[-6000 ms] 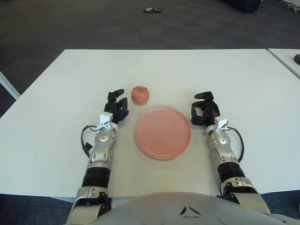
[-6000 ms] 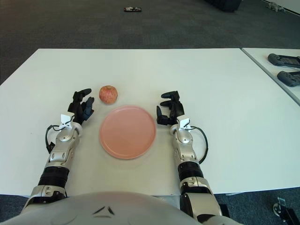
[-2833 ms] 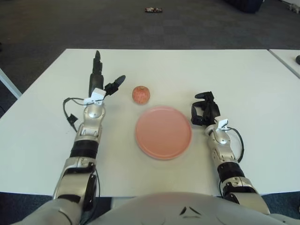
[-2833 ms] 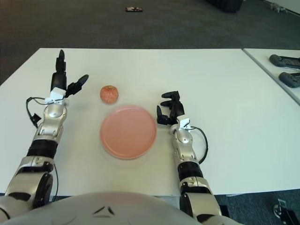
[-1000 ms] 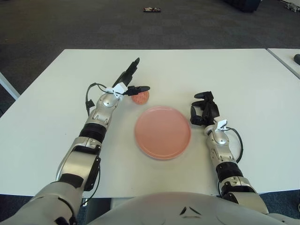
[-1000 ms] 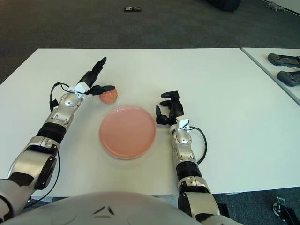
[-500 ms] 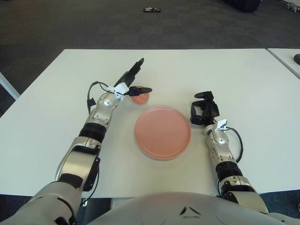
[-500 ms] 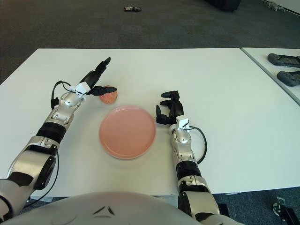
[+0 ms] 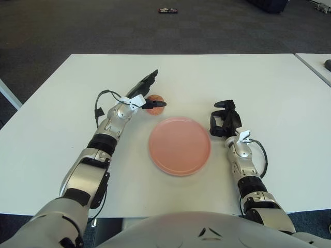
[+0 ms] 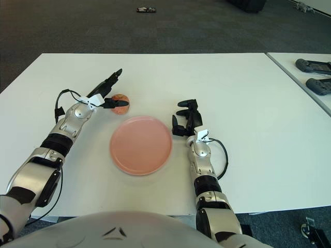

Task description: Put the apple into the plate.

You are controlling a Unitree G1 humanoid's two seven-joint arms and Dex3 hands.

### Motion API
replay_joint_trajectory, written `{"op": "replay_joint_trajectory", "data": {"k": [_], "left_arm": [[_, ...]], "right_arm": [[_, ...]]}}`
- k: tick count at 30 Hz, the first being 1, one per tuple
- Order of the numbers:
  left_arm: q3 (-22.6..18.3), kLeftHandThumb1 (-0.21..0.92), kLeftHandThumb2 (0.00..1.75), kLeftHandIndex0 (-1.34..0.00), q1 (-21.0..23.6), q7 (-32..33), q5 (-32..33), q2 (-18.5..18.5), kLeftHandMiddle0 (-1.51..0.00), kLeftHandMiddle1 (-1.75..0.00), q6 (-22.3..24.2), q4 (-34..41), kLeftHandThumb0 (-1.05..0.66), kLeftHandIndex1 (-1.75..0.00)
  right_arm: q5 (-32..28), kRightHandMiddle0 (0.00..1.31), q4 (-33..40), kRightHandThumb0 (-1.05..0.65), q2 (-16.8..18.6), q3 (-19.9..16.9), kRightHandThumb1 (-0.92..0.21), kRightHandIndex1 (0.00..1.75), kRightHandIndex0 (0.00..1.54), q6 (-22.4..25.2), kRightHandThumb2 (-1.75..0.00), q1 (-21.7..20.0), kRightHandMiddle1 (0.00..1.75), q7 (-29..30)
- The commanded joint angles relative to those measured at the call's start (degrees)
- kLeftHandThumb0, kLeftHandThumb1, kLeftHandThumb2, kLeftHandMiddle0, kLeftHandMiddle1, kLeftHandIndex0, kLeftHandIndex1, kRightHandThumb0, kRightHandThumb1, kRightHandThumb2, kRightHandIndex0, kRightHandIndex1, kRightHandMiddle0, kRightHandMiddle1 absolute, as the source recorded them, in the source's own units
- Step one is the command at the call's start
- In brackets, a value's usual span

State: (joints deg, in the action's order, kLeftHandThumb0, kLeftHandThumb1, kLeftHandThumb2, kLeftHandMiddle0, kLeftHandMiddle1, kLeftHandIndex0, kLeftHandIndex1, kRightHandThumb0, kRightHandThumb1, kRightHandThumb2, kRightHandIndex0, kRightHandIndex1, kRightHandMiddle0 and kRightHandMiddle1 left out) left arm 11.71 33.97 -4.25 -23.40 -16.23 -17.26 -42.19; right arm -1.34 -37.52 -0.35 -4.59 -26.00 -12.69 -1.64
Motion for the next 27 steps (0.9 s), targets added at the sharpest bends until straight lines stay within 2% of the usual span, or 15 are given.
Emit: {"op": "replay_joint_trajectory", "data": {"k": [1, 12, 27], "left_arm": [[0.7, 0.87, 0.0, 0.0, 2.6, 2.3, -1.7, -0.8, 0.0, 0.0, 1.3, -2.4, -1.05, 0.0], [2.5, 0.86, 0.0, 0.0, 8.3, 9.6, -4.4, -1.2, 0.0, 0.0, 0.8, -16.9, -1.05, 0.0], [6.4, 0.86, 0.0, -0.02, 11.1, 15.8, -6.4, 0.7, 0.0, 0.0, 3.3, -26.3, -1.05, -0.02]], "right_arm": [[-0.3, 1.03, -1.4, -0.04, 0.6, 0.0, -0.31, 1.75, 1.29, 1.6, -1.29, 1.7, 1.75, 0.3], [0.1, 1.04, -1.8, -0.03, 0.4, 0.1, -0.3, 1.75, 1.3, 1.2, -1.29, 1.7, 1.75, 0.6], [-0.4, 1.04, -2.2, -0.04, 0.3, 0.0, -0.3, 1.75, 1.3, 0.1, -1.31, 1.9, 1.75, 0.3]]}}
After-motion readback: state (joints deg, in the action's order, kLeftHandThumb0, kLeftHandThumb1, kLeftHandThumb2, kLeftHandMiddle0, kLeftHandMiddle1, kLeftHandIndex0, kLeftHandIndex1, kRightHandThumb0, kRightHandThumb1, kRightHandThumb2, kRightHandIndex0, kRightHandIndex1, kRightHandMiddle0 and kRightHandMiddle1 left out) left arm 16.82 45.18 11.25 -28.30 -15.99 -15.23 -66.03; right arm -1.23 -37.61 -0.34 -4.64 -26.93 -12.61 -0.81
